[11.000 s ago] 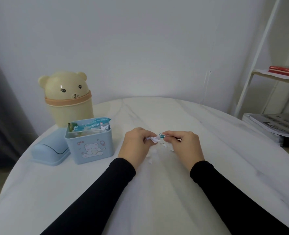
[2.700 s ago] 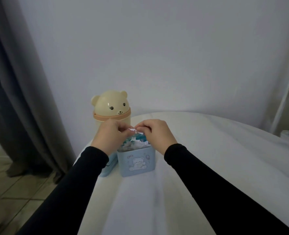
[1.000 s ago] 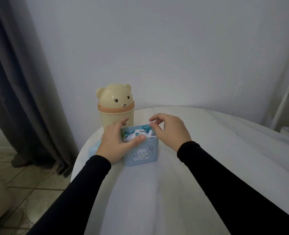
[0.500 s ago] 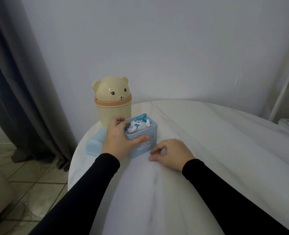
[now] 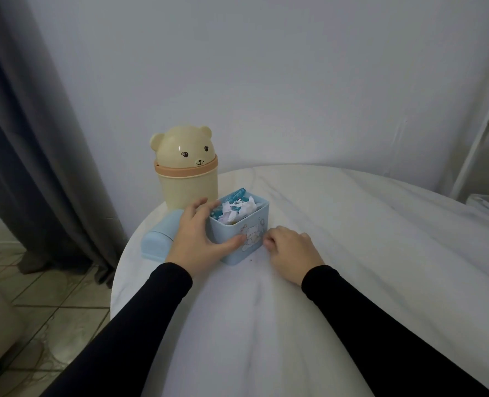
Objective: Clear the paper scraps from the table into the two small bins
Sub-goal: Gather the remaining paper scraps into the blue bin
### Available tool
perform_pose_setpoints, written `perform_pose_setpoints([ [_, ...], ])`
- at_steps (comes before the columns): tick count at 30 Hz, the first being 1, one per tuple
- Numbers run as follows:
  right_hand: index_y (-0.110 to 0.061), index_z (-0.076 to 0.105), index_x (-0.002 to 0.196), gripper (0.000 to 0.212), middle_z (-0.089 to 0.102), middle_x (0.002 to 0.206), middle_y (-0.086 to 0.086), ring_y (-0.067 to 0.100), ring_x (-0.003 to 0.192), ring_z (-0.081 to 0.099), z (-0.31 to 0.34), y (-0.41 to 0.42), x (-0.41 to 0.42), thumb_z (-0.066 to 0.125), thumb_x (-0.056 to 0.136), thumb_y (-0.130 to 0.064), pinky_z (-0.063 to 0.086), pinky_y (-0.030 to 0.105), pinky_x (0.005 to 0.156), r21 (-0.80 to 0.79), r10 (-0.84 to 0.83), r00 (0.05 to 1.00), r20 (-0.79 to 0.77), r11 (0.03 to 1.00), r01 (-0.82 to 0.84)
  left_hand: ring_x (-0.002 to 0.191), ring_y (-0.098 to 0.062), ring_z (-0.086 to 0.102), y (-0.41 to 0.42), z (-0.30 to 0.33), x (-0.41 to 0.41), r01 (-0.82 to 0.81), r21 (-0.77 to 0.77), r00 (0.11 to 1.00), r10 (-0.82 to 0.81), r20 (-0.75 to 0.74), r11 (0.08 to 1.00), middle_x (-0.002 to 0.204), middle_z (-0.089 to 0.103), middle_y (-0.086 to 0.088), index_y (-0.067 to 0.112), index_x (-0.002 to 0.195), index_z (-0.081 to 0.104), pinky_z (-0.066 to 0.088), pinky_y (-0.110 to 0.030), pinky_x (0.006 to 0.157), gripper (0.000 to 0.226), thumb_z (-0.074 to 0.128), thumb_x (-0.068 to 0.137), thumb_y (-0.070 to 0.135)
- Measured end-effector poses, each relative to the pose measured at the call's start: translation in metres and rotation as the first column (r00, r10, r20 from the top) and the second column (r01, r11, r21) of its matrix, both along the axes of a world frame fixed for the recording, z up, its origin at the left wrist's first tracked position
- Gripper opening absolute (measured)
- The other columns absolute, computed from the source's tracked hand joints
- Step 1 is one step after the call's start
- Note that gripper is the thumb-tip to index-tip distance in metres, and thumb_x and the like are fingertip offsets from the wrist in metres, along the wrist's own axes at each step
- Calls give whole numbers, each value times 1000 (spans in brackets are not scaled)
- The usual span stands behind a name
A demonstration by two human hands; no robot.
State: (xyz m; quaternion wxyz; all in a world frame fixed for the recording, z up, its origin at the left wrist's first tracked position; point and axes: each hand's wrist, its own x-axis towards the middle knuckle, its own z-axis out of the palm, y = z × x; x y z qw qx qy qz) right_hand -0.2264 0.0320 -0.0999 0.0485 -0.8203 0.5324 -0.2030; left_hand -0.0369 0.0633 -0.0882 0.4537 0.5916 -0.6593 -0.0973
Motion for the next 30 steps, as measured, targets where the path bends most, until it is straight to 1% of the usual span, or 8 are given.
perform_pose_setpoints([
  [4, -26, 64, 96, 12, 62, 100, -10, 11, 97, 58, 5, 6, -1, 56, 90, -32, 32, 31, 89, 8, 81, 993, 81, 997, -82, 121, -12, 39, 0, 0, -6, -68, -32, 998, 68, 3, 997, 122, 42, 10, 21, 130, 50, 28, -18, 96, 84, 82, 59, 51],
  [7, -31, 70, 92, 11, 66, 99, -12, 6, 96, 59, 6, 11, 8, 64, 84, -36, 29, 30, 89, 60, 116, 989, 89, 991, -122, 122, -17, 38, -2, 0, -11, -126, -41, 992, 126, 9, 991, 122, 44, 6, 21, 131, 50, 25, -16, 94, 78, 83, 64, 42],
  [11, -30, 70, 86, 8, 68, 100, -14, 8, 97, 60, 7, 9, 13, 62, 85, -31, 27, 31, 88, 59, 96, 993, 70, 993, -100, 122, -18, 36, -3, -1, -14, -138, -31, 990, 137, -8, 990, 124, 44, 3, 22, 130, 50, 25, -16, 94, 75, 82, 65, 41],
  [18, -23, 63, 103, 18, 64, 112, -4, 20, 107, 56, -1, 3, 22, 46, 96, -23, 28, 35, 86, -13, 65, 990, -128, 998, -67, 121, -18, 36, -2, -1, -13, -142, -26, 990, 142, 6, 990, 123, 44, 3, 23, 130, 50, 26, -19, 96, 75, 81, 65, 45],
  [21, -23, 63, 97, 18, 68, 104, -5, 19, 101, 59, 8, -3, 16, 45, 95, -17, 27, 32, 79, -82, -24, 993, 111, 996, 33, 119, -15, 36, 0, -2, -14, -143, -28, 990, 143, 2, 989, 121, 43, 6, 23, 129, 50, 27, -18, 93, 75, 81, 65, 46],
  [24, -22, 67, 89, 15, 70, 92, -9, 20, 90, 60, 25, -5, 13, 54, 92, -17, 30, 31, 77, -284, -12, 904, 427, 948, 146, 118, -13, 35, 1, -1, -16, -141, -28, 990, 141, -1, 990, 119, 41, 9, 24, 129, 49, 26, -17, 90, 73, 80, 66, 45],
  [27, -25, 71, 90, 14, 71, 91, -12, 18, 86, 58, 47, -7, 19, 57, 93, -25, 30, 33, 79, -395, 51, 890, 452, 907, 149, 118, -13, 34, 1, -1, -17, -144, -25, 990, 143, -14, 989, 119, 42, 7, 23, 129, 47, 26, -18, 91, 75, 80, 66, 44],
  [30, -31, 71, 102, 19, 70, 96, -11, 13, 89, 55, 68, -11, 29, 53, 95, -32, 25, 29, 83, -343, 54, 925, 376, 936, 85, 118, -13, 35, 1, -1, -18, -154, -24, 988, 153, -24, 988, 117, 42, 8, 21, 130, 44, 29, -19, 92, 78, 80, 65, 46],
])
